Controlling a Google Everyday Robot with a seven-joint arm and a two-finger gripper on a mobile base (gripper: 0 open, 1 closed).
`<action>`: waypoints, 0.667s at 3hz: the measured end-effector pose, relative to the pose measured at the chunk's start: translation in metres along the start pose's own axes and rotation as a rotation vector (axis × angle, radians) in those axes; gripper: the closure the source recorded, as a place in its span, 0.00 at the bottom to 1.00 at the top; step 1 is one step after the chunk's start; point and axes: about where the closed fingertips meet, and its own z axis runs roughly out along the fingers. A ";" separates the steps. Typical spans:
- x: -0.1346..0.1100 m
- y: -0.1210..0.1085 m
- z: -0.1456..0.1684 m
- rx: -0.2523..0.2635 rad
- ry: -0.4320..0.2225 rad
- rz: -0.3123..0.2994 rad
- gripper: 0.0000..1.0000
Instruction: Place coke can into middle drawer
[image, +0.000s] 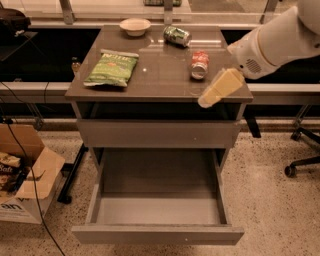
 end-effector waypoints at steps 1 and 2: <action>-0.015 -0.031 0.043 0.014 -0.133 0.096 0.00; -0.020 -0.048 0.074 -0.003 -0.208 0.162 0.00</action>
Offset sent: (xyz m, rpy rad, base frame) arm 0.1219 0.0277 -0.0410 0.3751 -0.0287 -0.0821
